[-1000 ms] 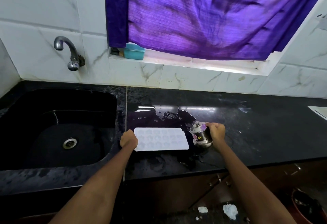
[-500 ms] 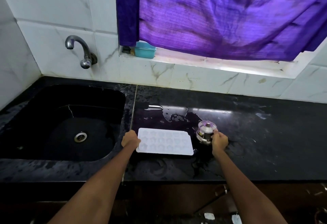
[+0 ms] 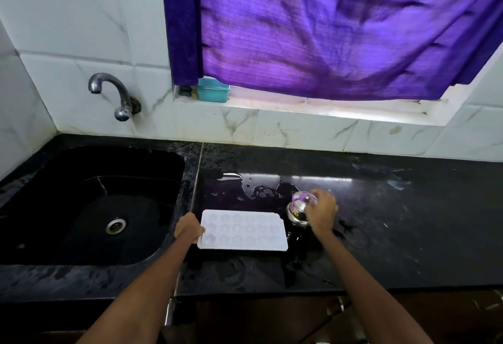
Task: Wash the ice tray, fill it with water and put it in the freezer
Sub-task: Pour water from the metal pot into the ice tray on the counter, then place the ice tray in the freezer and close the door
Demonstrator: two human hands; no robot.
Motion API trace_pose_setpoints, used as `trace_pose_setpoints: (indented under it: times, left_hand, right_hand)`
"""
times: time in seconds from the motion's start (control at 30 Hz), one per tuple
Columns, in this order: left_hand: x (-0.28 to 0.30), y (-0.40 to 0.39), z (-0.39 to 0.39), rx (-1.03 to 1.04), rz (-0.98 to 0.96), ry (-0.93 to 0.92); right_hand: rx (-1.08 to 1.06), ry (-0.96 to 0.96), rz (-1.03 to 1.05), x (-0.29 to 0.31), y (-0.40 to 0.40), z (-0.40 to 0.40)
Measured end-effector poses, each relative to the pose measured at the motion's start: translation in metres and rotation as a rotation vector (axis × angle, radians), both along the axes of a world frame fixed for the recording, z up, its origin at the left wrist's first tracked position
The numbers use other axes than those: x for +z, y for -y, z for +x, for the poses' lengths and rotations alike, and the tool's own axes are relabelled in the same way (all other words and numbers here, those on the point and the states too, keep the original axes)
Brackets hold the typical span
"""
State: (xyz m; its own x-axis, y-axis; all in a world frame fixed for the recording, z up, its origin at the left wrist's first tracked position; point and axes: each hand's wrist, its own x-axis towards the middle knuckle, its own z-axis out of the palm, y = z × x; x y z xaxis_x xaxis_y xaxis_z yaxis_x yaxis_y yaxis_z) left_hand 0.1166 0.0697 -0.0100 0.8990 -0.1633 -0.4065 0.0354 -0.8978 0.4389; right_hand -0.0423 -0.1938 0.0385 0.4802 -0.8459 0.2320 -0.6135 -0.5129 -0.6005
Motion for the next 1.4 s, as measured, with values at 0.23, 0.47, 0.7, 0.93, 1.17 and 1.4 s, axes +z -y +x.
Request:
trace_pose_setpoints:
  times: [0.23, 0.47, 0.7, 0.93, 1.17, 1.4]
  left_hand:
    - [0.004, 0.004, -0.008, 0.060, -0.038, 0.005]
    - [-0.009, 0.001, -0.011, 0.259, -0.270, -0.087]
    - [-0.017, 0.002, -0.009, 0.433, -0.511, -0.259]
    - [-0.014, 0.004, -0.022, 0.453, -0.593, -0.288]
    - [-0.017, 0.002, -0.042, 0.440, -0.662, -0.374]
    - [-0.018, 0.005, -0.065, 0.280, -0.612, -0.497]
  right_hand:
    - [0.246, -0.045, 0.111, -0.037, -0.041, 0.005]
    - [0.095, -0.088, 0.378, -0.063, -0.040, -0.005]
    - [0.007, -0.031, 0.590, -0.062, -0.034, 0.009]
    - [-0.084, 0.039, 0.722, -0.063, -0.025, 0.004]
    - [-0.096, 0.087, 0.805, -0.061, -0.013, -0.022]
    - [-0.140, 0.136, 0.830, -0.065, -0.016, -0.071]
